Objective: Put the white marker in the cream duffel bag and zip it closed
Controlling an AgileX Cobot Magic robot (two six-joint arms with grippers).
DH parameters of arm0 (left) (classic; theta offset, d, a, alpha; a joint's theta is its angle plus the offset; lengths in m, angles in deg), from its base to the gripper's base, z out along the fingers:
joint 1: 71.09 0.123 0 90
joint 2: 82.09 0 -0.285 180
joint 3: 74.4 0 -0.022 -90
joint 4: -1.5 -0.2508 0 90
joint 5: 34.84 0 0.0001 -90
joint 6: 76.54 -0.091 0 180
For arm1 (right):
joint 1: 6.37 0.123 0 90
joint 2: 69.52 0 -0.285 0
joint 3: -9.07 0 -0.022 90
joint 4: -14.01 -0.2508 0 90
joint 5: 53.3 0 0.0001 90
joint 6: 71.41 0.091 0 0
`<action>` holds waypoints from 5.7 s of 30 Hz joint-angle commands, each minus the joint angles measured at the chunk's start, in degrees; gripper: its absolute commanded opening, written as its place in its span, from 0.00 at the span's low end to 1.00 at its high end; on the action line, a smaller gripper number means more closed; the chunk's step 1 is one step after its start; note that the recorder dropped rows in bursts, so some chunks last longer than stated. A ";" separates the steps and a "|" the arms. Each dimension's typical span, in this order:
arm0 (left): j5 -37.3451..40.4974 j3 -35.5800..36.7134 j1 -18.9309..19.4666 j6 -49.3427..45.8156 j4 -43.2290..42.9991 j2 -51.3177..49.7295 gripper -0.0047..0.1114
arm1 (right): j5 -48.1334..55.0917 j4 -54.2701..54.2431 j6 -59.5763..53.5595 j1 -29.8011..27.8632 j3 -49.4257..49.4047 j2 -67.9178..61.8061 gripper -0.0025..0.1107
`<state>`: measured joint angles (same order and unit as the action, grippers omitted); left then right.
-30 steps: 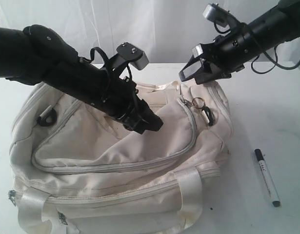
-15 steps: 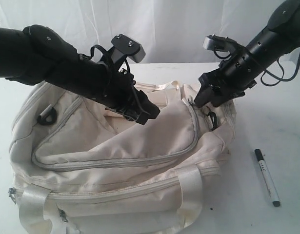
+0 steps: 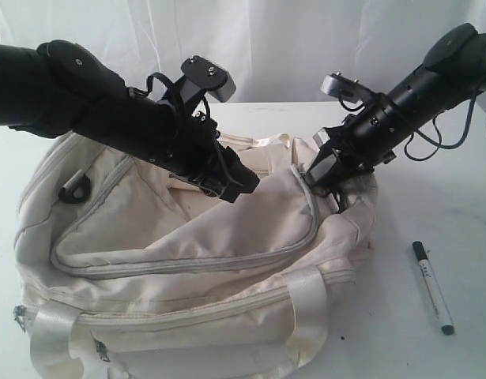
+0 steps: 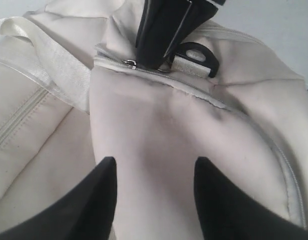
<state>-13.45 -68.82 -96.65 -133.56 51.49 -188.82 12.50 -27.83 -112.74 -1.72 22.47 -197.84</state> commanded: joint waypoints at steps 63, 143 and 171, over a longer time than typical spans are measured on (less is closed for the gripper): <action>-6.56 0.22 -0.39 1.82 1.43 0.28 0.49 | 4.16 -6.98 2.59 -0.08 0.10 -0.32 0.21; 30.11 -53.65 4.89 28.18 13.77 -43.78 0.29 | 4.16 0.53 10.13 3.27 -0.01 4.53 0.02; 25.98 -59.05 4.89 28.28 14.15 -43.66 0.04 | 4.16 0.38 9.92 6.16 -13.99 15.80 0.02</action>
<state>18.44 -127.14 -92.31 -105.31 64.47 -232.53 8.59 -26.37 -102.24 2.57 10.62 -183.64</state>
